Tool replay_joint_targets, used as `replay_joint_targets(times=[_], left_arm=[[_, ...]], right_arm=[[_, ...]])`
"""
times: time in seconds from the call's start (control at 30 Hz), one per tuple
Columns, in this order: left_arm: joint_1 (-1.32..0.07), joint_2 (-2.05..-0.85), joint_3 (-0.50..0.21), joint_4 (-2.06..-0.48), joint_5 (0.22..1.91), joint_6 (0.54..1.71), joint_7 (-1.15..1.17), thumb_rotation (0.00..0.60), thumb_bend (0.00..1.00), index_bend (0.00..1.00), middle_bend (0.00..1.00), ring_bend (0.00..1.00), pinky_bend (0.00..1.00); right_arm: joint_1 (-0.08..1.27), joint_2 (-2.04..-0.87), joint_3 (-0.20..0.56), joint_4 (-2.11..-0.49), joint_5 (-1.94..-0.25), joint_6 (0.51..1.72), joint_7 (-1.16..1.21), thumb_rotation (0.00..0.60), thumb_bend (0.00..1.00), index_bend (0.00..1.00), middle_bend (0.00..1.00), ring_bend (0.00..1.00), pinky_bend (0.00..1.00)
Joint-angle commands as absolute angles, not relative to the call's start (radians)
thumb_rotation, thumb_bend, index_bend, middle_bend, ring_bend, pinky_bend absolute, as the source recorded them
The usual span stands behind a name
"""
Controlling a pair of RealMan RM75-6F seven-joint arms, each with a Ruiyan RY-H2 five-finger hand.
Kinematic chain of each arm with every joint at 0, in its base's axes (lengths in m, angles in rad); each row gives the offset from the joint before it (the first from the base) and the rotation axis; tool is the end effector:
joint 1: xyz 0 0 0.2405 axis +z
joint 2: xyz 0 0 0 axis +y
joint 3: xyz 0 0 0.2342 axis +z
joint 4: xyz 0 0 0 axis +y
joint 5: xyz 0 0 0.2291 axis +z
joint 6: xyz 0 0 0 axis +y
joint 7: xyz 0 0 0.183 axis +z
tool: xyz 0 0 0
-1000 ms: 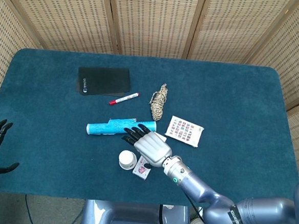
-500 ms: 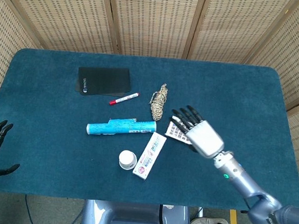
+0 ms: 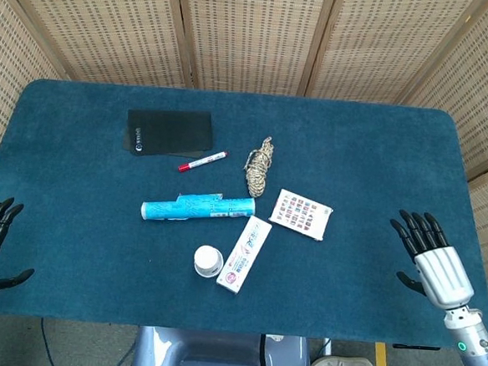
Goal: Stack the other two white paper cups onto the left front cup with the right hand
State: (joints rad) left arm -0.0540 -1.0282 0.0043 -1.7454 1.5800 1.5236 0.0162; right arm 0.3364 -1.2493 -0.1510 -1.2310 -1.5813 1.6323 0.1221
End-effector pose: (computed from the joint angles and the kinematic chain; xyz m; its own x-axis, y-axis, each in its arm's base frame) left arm -0.2747 0.1969 0.1383 0.3769 0.0310 0.9257 0.9252 -0.0593 -0.3747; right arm -0.2927 -0.2608 0.1176 0.5114 0.0860 0.8550 -0.7948 -0.3311 0.5087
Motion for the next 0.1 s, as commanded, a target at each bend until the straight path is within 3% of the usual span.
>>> replay_joint_targets(times=[0.03, 0.1], left_arm=[[-0.053, -1.03, 0.004, -1.743, 1.583, 1.527, 0.017, 0.6, 0.0, 0.0, 0.0, 0.0, 0.0], [-0.052, -1.03, 0.004, -1.742, 1.584, 1.531, 0.016, 0.6, 0.0, 0.0, 0.0, 0.0, 0.0]], right_arm=[[0.279, -1.196, -0.154, -1.369, -1.546, 1.636, 0.027, 0.6, 0.0, 0.0, 0.0, 0.0, 0.0], [0.264, -1.18, -0.148, -1.432, -1.525, 1.628, -0.017, 0.6, 0.0, 0.0, 0.0, 0.0, 0.0]])
